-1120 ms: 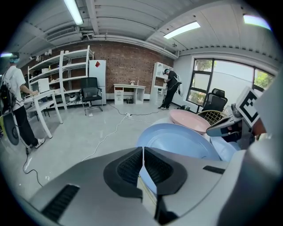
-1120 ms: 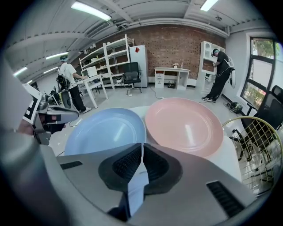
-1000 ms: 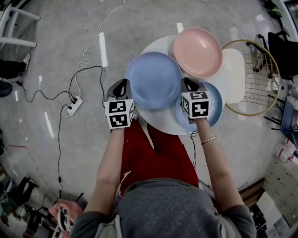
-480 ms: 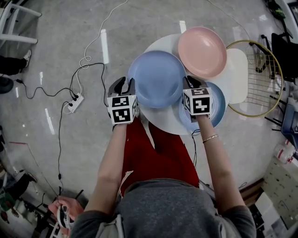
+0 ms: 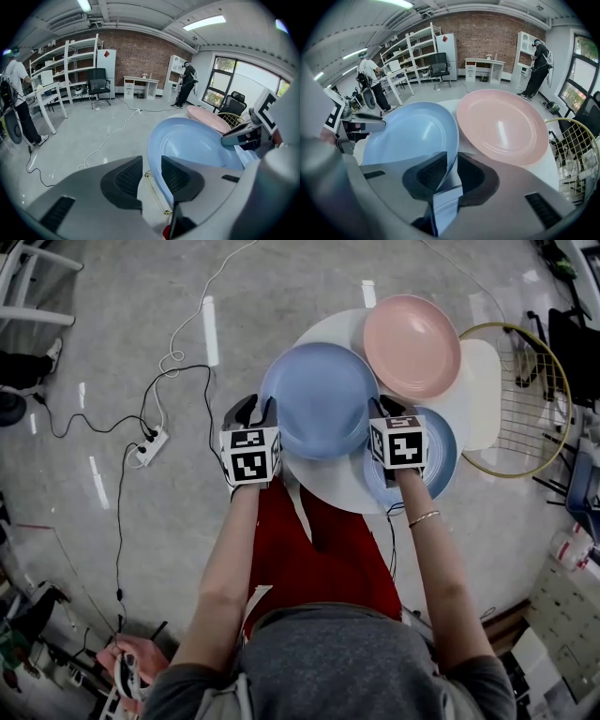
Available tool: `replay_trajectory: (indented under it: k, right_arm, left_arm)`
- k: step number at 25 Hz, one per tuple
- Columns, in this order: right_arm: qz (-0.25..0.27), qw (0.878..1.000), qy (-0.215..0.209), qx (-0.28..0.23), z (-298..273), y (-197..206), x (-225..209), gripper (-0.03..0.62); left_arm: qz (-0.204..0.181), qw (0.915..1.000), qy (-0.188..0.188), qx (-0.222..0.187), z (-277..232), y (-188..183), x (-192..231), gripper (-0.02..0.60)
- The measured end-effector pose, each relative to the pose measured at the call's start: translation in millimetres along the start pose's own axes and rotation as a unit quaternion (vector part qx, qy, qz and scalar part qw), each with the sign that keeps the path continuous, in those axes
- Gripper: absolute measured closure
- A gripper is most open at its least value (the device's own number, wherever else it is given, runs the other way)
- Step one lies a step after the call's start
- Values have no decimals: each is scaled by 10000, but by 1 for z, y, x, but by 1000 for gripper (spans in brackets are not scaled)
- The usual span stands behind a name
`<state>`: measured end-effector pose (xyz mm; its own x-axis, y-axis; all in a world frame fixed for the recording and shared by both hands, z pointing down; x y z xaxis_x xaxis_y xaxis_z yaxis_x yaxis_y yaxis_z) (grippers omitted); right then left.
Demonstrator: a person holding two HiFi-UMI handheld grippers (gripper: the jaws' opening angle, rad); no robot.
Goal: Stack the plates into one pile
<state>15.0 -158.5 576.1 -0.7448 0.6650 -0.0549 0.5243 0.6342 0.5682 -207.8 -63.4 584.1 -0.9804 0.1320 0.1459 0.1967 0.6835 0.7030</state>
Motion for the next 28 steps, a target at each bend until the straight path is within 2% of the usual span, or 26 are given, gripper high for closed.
replay_trajectory:
  k: [6, 10, 13, 28]
  right_arm:
    - [-108, 9999, 33, 46, -4, 4, 0, 534]
    - [-198, 9998, 12, 32, -5, 3, -1, 534]
    - [-242, 9997, -19, -2, -4, 4, 1, 534]
    - [-413, 9986, -107, -311, 17, -10, 35, 534]
  left_arm:
    - [107, 9999, 17, 108, -6, 7, -1, 457]
    - [181, 9998, -46, 87, -7, 6, 1, 508]
    - [327, 9994, -65, 104, -5, 7, 2, 522]
    - [445, 9985, -264, 162, 21, 0, 27, 529]
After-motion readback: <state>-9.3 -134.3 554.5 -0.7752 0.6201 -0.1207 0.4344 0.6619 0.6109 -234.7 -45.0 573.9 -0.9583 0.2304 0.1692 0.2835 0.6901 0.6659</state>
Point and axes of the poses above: the fingertips, and each gripper's own axes: z backward along the fingers, x to its left, y out of its underside, the point moved 2 cm from there along z, backward along the fingers, and after that the axes turned 6 degrees about -x, right-handed, at the moved point
